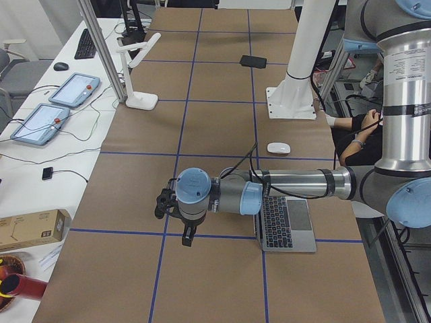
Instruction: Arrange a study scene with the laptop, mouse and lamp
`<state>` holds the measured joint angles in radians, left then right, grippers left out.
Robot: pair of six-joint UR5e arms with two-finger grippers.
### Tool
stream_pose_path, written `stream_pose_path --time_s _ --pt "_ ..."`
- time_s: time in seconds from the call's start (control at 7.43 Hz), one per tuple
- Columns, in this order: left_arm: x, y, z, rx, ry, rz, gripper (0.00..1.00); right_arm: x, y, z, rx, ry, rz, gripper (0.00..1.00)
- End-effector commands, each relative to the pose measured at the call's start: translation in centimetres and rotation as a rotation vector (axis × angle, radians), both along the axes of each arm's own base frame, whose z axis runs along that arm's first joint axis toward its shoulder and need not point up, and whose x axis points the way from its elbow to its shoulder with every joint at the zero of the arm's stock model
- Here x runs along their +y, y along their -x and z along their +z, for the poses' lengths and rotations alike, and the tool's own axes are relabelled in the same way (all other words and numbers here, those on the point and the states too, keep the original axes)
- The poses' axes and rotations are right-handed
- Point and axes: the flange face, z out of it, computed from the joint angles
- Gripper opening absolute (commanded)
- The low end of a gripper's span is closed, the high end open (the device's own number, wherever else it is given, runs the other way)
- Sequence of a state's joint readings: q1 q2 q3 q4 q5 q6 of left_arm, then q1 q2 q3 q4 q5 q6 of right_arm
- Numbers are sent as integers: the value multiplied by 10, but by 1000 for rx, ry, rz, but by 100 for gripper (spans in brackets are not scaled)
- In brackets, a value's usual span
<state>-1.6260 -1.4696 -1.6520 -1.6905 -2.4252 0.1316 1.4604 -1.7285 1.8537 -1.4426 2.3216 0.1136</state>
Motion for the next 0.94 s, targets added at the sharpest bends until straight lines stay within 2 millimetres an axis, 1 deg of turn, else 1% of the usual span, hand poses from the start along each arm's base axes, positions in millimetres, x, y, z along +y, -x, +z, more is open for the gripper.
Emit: stream_pose_path --time_s 0.0,0.13,0.27,0.4,0.54,0.67,0.81 --pt "-1 -1 0 -2 -1 4 100 -6 0 -6 6 -21 -4 100" --pt "-2 -1 -3 -1 -6 4 100 -8 5 -7 0 -14 -5 100" --pt "-2 -1 -10 12 -19 5 100 -5 20 2 -6 8 -42 100" --pt "-4 -7 -34 87 -35 8 100 -5 46 -14 -31 -22 -106 100" --pt "-5 -23 -65 108 -34 30 100 0 75 -28 -37 -43 -168 100" --pt "2 -45 -116 104 -42 68 100 1 106 -37 -37 -61 -233 100" --pt "34 -55 -145 101 -47 98 100 -5 118 -53 -59 -70 -235 100"
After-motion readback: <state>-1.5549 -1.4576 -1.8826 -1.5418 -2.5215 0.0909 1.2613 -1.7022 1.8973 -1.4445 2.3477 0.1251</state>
